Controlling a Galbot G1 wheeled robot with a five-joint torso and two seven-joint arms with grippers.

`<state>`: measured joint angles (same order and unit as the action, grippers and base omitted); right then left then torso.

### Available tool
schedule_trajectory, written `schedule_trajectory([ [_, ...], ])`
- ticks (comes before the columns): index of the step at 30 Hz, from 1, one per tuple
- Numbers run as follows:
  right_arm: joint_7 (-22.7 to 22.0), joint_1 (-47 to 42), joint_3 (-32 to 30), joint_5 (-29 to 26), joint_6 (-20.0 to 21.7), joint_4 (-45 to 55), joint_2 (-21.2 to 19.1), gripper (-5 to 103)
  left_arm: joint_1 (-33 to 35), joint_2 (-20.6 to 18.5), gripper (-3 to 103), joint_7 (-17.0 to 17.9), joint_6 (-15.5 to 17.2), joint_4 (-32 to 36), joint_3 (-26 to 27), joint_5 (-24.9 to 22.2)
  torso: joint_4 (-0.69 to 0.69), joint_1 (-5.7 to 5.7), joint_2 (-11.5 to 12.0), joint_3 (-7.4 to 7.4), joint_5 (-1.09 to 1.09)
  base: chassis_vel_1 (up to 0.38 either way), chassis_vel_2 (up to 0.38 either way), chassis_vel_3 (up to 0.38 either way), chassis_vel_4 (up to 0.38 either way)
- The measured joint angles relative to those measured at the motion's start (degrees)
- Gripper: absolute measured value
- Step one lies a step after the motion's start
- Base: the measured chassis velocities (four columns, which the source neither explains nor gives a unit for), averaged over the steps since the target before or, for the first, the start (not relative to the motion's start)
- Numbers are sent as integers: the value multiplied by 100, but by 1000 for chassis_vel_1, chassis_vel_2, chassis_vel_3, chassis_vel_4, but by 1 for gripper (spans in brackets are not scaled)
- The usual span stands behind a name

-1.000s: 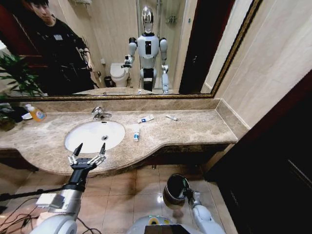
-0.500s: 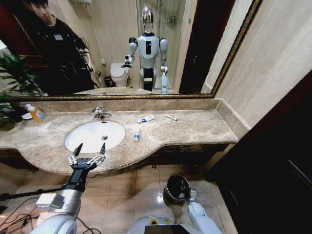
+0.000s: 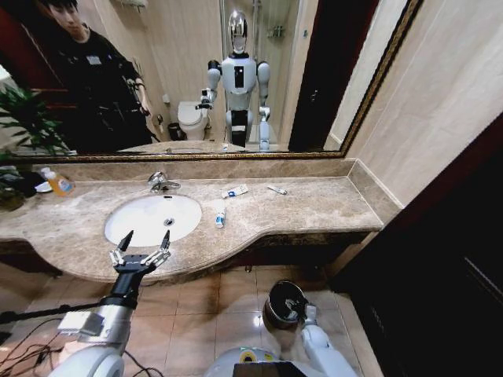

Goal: Pick up the trash from the sink and place it in the trash bin.

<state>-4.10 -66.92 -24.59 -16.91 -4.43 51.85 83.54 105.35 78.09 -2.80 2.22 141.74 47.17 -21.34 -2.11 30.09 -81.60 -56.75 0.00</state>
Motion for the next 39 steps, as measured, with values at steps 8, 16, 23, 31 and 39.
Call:
schedule_trajectory([
  [8,-33,-13,2,-1,2,24,26,100,0,0,100,0,0,0,0,0,0,0,0,0,0,0,0,0,0],
  [16,-82,-41,3,-7,8,98,30,100,0,0,100,0,0,0,0,0,0,-1,0,0,0,0,0,0,0],
  [23,-119,-87,2,-22,7,146,30,100,0,0,100,0,0,0,0,0,0,-1,0,0,0,0,0,0,0],
  [31,-177,-173,0,-41,-4,294,32,100,0,0,100,0,0,0,0,0,0,-1,0,0,0,0,0,0,0],
  [39,-411,-686,27,236,-287,1488,-7,100,0,0,100,0,0,0,0,0,0,-1,0,0,0,0,0,0,0],
])
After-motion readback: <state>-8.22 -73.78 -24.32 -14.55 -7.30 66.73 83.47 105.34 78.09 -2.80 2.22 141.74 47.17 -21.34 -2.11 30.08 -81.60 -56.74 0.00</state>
